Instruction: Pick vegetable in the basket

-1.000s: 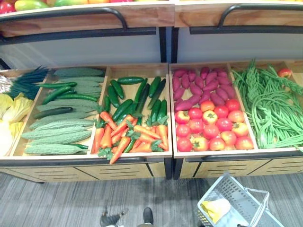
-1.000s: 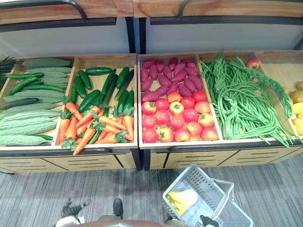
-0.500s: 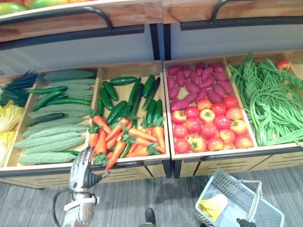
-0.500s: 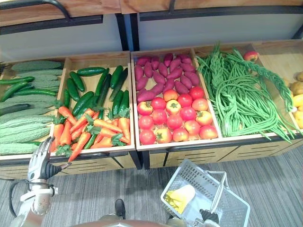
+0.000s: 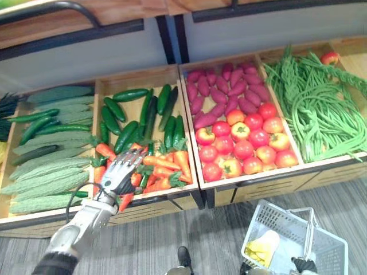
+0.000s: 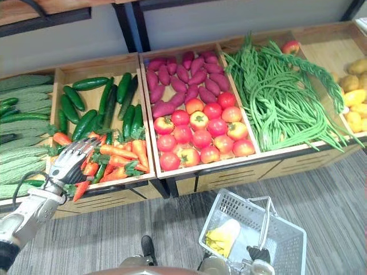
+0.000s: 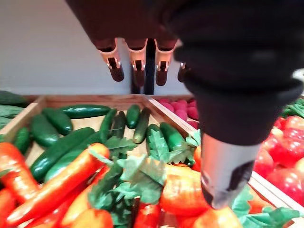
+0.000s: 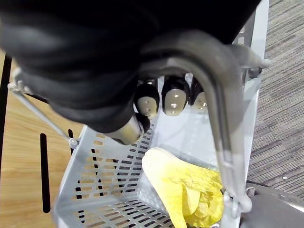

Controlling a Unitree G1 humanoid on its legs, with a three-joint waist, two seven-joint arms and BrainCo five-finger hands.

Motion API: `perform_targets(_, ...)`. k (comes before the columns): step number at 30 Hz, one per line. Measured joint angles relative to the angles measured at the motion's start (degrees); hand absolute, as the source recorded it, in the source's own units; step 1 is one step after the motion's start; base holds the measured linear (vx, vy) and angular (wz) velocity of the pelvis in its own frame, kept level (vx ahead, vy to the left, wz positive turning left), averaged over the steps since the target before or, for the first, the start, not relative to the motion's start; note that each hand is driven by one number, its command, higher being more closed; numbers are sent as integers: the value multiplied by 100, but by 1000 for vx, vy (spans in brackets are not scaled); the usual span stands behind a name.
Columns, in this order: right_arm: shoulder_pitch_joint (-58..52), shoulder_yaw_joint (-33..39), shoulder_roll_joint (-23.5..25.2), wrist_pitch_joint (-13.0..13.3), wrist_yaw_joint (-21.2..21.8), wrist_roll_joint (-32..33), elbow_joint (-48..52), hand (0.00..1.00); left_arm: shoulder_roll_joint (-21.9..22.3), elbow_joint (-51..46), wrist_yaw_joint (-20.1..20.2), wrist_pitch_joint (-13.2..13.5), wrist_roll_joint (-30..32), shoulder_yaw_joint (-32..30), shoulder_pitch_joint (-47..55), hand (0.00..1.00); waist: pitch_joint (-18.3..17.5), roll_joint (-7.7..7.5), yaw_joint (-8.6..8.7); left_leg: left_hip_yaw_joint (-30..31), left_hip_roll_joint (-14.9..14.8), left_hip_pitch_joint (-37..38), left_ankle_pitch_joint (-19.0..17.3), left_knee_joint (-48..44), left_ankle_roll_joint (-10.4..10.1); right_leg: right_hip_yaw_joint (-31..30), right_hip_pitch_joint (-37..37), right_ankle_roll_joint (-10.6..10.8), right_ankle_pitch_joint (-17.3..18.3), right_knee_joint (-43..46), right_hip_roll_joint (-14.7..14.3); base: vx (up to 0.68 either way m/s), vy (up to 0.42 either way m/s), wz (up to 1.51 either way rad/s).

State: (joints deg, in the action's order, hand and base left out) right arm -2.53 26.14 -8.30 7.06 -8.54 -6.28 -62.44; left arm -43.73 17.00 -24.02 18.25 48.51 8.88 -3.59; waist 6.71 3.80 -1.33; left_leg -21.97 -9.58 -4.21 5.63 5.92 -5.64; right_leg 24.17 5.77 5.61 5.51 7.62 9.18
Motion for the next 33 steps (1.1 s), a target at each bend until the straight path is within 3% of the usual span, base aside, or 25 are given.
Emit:
perform_targets(7, -169, -14, -16, 7, 4, 1, 337, 100, 7, 204, 193, -232, 8, 424, -791, 0, 17, -18, -9, -283, 10, -252, 78, -38, -20, -288, 519, -24, 14, 341, 79, 31, 8, -13)
perform_targets(16, -164, -20, -6, -11, 26, -50, 607, 100, 98, 313, 414, -442, -1, 426, -1219, 0, 110, -139, -61, -462, 1, -475, 114, -34, 22, -463, 976, -84, 57, 675, 151, -20, 0, -6)
perform_targets(22, -171, -19, -7, -53, 26, -50, 812, 100, 110, 536, 415, -561, -2, 413, -1443, 0, 257, -251, -91, -580, 34, -624, 76, -4, 37, -550, 1182, -47, 31, 759, 248, -16, 3, -3)
perform_targets(33, -27, -19, -21, -55, 25, -51, 1008, 100, 348, 1116, 413, -793, -55, -29, -1691, 0, 430, -279, -190, -624, 59, -884, 137, -38, 95, -577, 1472, -37, 17, 745, 259, 82, -6, 0)
